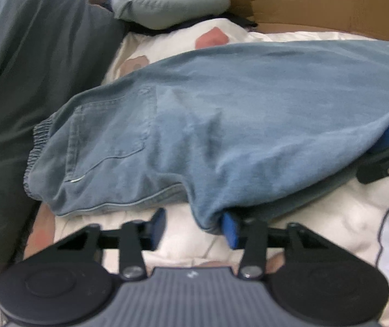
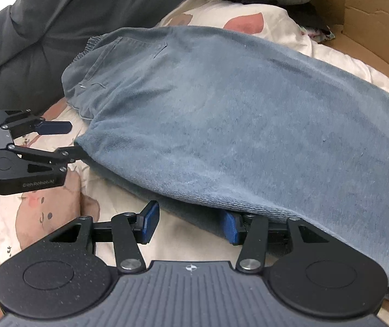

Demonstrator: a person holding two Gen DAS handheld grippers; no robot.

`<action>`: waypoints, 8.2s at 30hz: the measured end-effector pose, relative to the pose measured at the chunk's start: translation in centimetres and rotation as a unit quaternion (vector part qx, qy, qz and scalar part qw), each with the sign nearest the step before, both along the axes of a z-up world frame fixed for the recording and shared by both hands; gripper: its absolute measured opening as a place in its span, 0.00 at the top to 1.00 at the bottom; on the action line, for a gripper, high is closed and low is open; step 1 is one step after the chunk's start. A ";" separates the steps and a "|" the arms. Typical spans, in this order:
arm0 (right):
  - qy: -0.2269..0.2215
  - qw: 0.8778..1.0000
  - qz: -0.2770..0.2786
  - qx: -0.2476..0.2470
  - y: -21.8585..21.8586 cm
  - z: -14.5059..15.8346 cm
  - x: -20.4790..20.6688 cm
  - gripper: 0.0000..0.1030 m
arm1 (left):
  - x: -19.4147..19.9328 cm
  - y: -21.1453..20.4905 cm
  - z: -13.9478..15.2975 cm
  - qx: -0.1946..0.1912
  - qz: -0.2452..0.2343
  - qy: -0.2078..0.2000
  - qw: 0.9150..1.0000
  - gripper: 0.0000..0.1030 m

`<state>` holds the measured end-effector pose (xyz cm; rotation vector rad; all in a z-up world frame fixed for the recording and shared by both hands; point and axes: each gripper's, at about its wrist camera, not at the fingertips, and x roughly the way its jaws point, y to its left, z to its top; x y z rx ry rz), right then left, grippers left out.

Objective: Fold clothes

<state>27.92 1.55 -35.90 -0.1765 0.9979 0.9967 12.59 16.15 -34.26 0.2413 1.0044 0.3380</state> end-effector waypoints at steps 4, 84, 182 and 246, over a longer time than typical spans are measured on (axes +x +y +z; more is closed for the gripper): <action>0.006 1.000 -0.007 -0.002 -0.7 0.1 -0.1 0.47 | -1.0 0.0 0.9 -0.028 -0.005 -0.005 1.000 0.79; 0.158 0.681 -0.651 0.295 -43.9 -6.3 7.1 0.81 | -2.1 10.2 -2.6 -0.396 0.147 -0.028 0.906 0.52; 0.137 0.670 -0.688 0.242 -47.7 7.2 -24.8 0.95 | -8.5 5.8 8.2 -0.282 0.073 0.146 0.945 0.82; 0.170 0.624 -0.761 0.054 -53.1 2.9 -38.3 0.68 | -6.0 12.4 8.3 -0.257 0.029 0.155 0.953 0.63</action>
